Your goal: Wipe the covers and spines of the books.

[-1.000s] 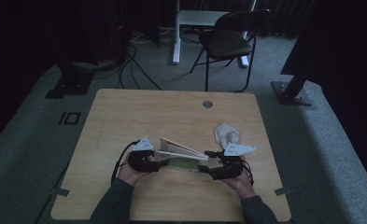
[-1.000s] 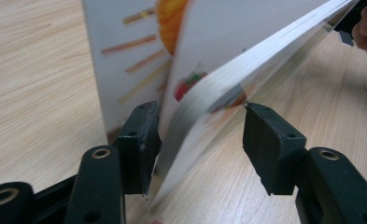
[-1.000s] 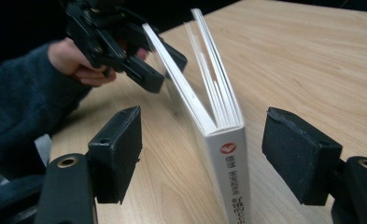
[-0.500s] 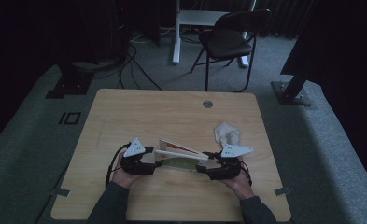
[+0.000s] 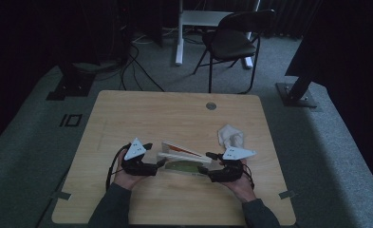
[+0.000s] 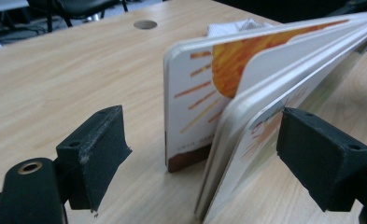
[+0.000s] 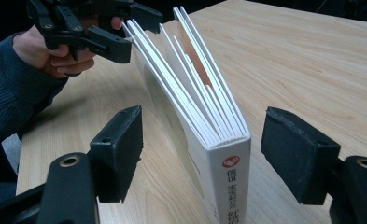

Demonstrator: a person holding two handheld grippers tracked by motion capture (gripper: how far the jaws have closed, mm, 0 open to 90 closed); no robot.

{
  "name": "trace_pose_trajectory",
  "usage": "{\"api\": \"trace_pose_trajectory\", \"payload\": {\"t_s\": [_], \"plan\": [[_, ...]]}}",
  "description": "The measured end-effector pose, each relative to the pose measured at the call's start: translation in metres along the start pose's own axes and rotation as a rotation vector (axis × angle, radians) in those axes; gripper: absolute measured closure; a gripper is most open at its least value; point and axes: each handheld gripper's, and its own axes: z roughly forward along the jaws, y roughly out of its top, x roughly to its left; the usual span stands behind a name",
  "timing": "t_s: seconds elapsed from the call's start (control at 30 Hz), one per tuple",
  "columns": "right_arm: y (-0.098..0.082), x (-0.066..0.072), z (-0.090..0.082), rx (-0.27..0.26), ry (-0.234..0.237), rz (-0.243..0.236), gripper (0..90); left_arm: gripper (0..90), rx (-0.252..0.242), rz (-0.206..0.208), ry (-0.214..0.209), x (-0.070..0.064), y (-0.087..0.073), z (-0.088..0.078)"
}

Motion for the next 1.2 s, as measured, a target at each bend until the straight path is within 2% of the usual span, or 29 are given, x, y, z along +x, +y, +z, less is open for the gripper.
{"api": "trace_pose_trajectory", "payload": {"t_s": [0.1, 0.37, 0.47, 0.57, 0.6, 0.67, 0.83, 0.9, 0.93, 0.97, 1.07, 1.2], "plan": [[0.000, 0.000, 0.001, -0.002, -0.003, -0.006, 31.6, 15.5, -0.003, 0.010, 0.002, 0.000, 0.002, 0.002], [0.003, 0.003, 0.003, -0.008, -0.025, -0.067, 60.4, 14.9, -0.025, 0.057, -0.037, 0.001, 0.014, 0.016], [0.002, 0.002, 0.000, -0.008, -0.010, -0.082, 67.9, 15.0, -0.031, 0.058, -0.045, 0.002, 0.019, 0.023], [0.001, 0.005, 0.000, -0.010, -0.010, -0.110, 72.8, 15.0, -0.030, 0.066, -0.078, 0.002, 0.022, 0.029], [0.001, 0.005, 0.000, -0.009, -0.009, -0.117, 73.0, 15.0, -0.027, 0.073, -0.097, 0.002, 0.022, 0.032], [0.001, 0.006, 0.000, -0.008, -0.003, -0.135, 73.2, 15.0, -0.022, 0.080, -0.105, 0.000, 0.022, 0.036], [0.001, 0.010, 0.000, -0.002, -0.001, -0.173, 73.2, 15.9, 0.002, 0.083, -0.178, -0.002, 0.019, 0.045], [0.001, 0.009, 0.000, -0.002, 0.005, -0.171, 72.0, 15.9, -0.001, 0.079, -0.176, -0.003, 0.017, 0.046], [0.001, 0.009, 0.000, 0.000, 0.009, -0.167, 69.4, 16.4, -0.004, 0.063, -0.182, -0.002, 0.017, 0.044], [0.001, 0.009, 0.000, 0.001, 0.011, -0.161, 62.8, 17.0, -0.005, 0.055, -0.185, -0.002, 0.017, 0.043], [-0.001, 0.007, -0.001, 0.024, -0.024, -0.156, 52.2, 19.0, -0.010, 0.054, -0.182, -0.003, 0.014, 0.038], [-0.004, 0.005, -0.004, 0.024, -0.036, -0.135, 48.9, 27.9, -0.032, 0.043, -0.186, -0.003, 0.008, 0.029]]}}
